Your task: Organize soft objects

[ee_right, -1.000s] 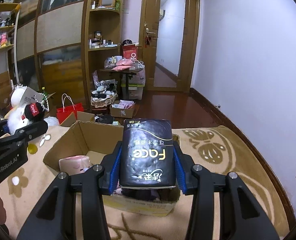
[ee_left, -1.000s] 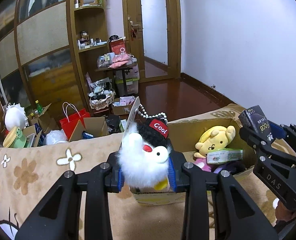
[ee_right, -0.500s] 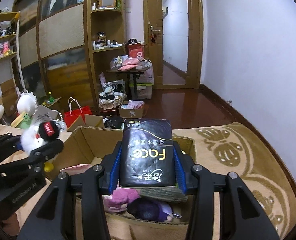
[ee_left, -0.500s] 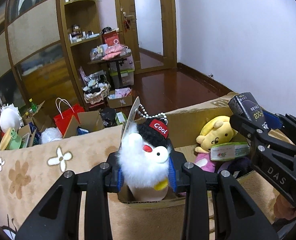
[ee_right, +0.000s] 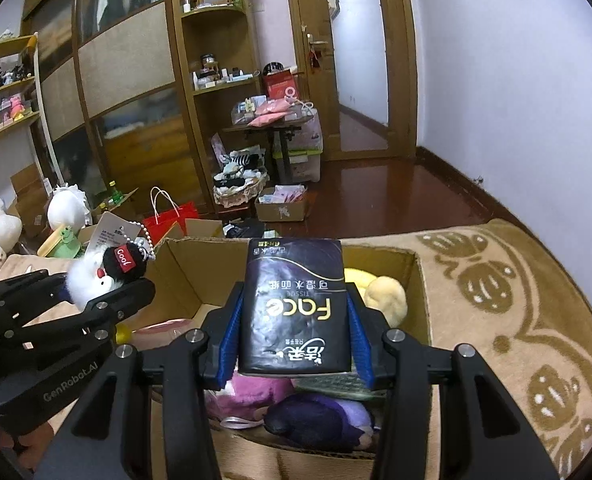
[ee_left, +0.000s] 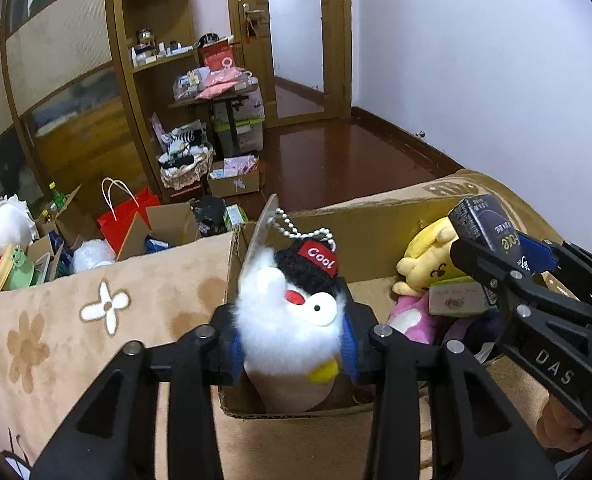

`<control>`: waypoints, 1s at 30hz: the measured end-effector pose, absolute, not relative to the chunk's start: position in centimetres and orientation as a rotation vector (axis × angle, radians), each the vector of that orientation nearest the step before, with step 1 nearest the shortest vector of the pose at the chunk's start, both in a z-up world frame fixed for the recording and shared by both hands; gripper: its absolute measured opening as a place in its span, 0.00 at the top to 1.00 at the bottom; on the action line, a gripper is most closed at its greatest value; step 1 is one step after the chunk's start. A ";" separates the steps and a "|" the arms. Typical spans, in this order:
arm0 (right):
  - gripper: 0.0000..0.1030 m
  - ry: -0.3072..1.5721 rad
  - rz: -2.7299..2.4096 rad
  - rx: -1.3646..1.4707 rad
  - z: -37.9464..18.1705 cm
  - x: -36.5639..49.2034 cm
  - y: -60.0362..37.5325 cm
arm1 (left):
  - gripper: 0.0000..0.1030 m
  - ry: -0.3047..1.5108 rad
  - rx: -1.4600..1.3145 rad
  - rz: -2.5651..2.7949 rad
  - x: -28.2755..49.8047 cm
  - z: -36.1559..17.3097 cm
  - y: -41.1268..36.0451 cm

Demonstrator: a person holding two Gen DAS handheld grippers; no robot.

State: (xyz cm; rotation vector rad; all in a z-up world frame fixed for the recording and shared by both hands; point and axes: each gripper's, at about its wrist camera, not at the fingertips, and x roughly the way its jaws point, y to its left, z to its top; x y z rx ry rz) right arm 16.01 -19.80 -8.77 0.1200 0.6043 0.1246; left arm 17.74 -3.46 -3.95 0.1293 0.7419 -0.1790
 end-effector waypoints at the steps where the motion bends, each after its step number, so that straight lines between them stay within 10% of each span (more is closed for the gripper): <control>1: 0.52 0.608 0.128 0.128 -8.8 16.0 -19.8 | 0.52 0.742 0.128 -0.171 17.7 -4.0 -3.4; 9: 0.50 0.622 0.131 0.145 -9.2 16.2 -20.1 | 0.46 0.740 0.145 -0.155 17.3 -4.1 -2.5; 30: 0.00 0.564 0.035 0.142 -4.8 11.9 -20.6 | 0.10 0.682 0.179 -0.079 11.8 -0.5 -1.1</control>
